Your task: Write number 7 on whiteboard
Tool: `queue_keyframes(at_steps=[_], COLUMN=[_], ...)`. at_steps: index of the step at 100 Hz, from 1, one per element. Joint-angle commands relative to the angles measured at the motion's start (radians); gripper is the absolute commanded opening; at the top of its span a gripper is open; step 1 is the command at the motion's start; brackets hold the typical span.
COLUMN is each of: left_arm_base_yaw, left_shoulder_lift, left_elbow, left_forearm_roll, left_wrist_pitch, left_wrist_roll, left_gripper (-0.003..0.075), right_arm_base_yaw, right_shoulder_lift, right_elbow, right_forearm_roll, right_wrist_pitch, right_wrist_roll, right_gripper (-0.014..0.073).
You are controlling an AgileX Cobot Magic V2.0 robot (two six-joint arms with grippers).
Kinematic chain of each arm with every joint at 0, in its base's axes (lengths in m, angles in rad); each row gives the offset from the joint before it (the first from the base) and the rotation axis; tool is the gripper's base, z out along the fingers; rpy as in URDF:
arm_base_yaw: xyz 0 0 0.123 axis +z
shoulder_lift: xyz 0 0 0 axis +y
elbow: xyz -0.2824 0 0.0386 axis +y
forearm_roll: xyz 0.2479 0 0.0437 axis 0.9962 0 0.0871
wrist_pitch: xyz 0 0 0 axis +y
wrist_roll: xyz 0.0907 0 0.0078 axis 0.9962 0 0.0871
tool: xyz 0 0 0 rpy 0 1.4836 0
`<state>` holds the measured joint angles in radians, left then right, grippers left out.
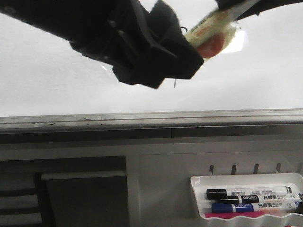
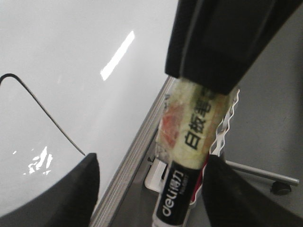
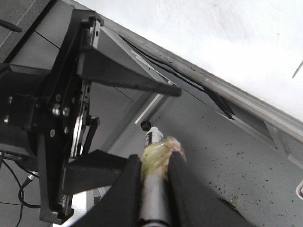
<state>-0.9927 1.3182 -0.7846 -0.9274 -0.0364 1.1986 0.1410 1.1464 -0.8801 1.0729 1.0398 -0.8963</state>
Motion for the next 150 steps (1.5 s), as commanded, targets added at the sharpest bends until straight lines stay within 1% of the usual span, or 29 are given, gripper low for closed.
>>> queue_keyframes(at_steps=[1,29,52,59,66,71,73,78,81,85,88,93,99,108,116,127,130,135,150], left_arm_base_yaw=[-0.005,-0.005,-0.005,-0.005,-0.005,-0.005,-0.005,-0.005,-0.005,-0.005,-0.005,-0.005,-0.005,-0.004,-0.004,-0.004,-0.004,0.003,0.067], left_shoulder_lift=[-0.024,-0.024,-0.024,-0.024,-0.024,-0.024,-0.024,-0.024,-0.024,-0.024,-0.026,-0.032,-0.045,-0.078,-0.118,-0.166,-0.17,-0.17,-0.141], left_elbow=[-0.034,-0.034,-0.034,-0.034,-0.034,-0.034,-0.034,-0.034,-0.034,-0.034,-0.032,-0.025,-0.007,0.028,0.067,0.111,0.113,0.113,0.11], left_forearm_roll=[0.014,0.02,0.02,0.012,-0.021,-0.044,-0.049,-0.054,-0.06,-0.071,-0.08,-0.105,-0.176,-0.291,-0.388,-0.561,-0.581,-0.595,-0.546], left_wrist_pitch=[-0.052,-0.056,-0.056,-0.072,-0.099,-0.12,-0.125,-0.133,-0.133,-0.135,-0.141,-0.167,-0.221,-0.319,-0.414,-0.547,-0.571,-0.582,-0.526], left_wrist_roll=[0.001,0.001,0.003,0.003,0.003,0.003,0.003,0.003,0.003,0.003,0.003,0.003,0.003,0.003,0.003,-0.009,-0.023,-0.052,-0.156], left_gripper=[0.0295,-0.0022,-0.002,-0.002,-0.002,-0.002,-0.002,-0.002,-0.002,-0.002,-0.002,-0.002,-0.002,-0.002,-0.002,-0.002,-0.002,-0.002,-0.002], right_arm_base_yaw=[0.004,0.004,0.004,0.004,0.004,0.004,0.001,-0.006,-0.013,-0.021,-0.032,-0.053,-0.086,-0.159,-0.226,-0.259,-0.259,-0.259,-0.259], right_shoulder_lift=[-0.022,-0.021,-0.021,-0.021,-0.021,-0.021,-0.021,-0.021,-0.021,-0.021,-0.023,-0.025,-0.035,-0.064,-0.093,-0.126,-0.138,-0.147,-0.154], right_elbow=[-0.035,-0.035,-0.035,-0.035,-0.035,-0.036,-0.036,-0.041,-0.046,-0.054,-0.061,-0.078,-0.092,-0.096,-0.093,-0.073,-0.068,-0.056,-0.041], right_forearm_roll=[0.048,0.048,0.064,0.072,0.072,0.072,0.072,0.072,0.072,0.072,0.072,0.07,0.062,0.049,0.012,-0.003,-0.001,0.001,0.024], right_wrist_pitch=[-0.01,-0.01,-0.016,-0.016,-0.016,-0.016,-0.013,-0.006,-0.004,0.007,0.013,0.028,0.043,0.06,0.082,0.076,0.07,0.06,0.062], right_wrist_roll=[-0.004,-0.004,-0.004,-0.004,-0.004,-0.004,-0.004,-0.004,-0.001,-0.001,-0.001,-0.001,-0.001,-0.001,-0.001,0.008,0.008,0.008,0.008], right_gripper=[-0.005,-0.005,-0.0046,-0.0003,0.009,0.0201,0.0232,0.0356,0.0407,0.0459,0.0474,0.0474,0.0474,0.047,0.047,0.047,0.047,0.047,0.047])
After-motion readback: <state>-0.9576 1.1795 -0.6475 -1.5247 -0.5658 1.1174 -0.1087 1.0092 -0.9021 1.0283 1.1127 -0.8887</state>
